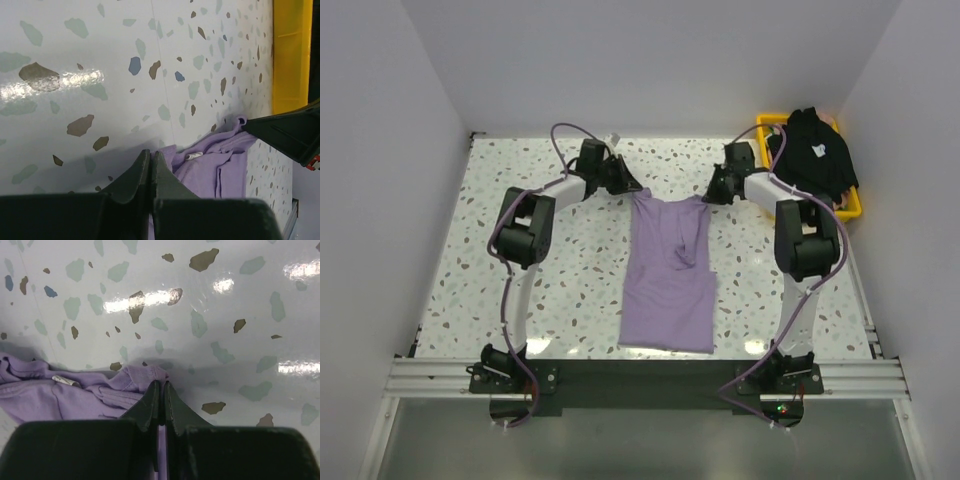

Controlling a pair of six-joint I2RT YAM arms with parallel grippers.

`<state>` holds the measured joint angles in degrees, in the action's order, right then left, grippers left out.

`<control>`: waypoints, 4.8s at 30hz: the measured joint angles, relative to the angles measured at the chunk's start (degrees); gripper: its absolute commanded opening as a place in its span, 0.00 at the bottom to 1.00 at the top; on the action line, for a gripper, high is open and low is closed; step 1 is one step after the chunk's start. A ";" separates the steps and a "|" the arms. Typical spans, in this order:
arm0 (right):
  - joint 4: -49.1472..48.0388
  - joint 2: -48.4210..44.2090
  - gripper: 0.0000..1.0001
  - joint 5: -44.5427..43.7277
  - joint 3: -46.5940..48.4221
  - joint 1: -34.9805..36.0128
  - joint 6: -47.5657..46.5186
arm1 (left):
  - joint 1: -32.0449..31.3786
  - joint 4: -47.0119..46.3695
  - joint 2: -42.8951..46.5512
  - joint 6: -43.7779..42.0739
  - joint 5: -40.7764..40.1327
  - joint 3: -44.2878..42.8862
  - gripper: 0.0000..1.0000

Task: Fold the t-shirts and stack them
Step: Fold the tshirt

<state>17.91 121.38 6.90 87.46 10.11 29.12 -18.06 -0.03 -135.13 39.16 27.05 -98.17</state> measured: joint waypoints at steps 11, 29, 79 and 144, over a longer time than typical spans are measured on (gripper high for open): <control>-10.32 -8.15 0.00 -3.63 -6.88 -0.13 0.11 | 1.60 -6.86 2.29 -0.35 0.94 1.33 0.00; -7.30 -1.81 0.54 -6.01 0.92 -0.76 -0.31 | 4.46 -7.65 3.10 -2.32 -0.83 0.07 0.43; -6.36 10.45 0.37 -2.86 17.40 14.38 -19.56 | -2.16 0.13 10.29 -2.23 -4.57 15.89 0.39; -10.67 5.40 0.01 -15.96 9.05 16.26 -21.75 | -2.10 -0.50 7.74 -0.55 -3.78 13.92 0.00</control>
<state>7.25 126.78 -9.06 96.51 26.37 7.38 -20.16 -0.54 -127.39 38.61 23.27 -84.25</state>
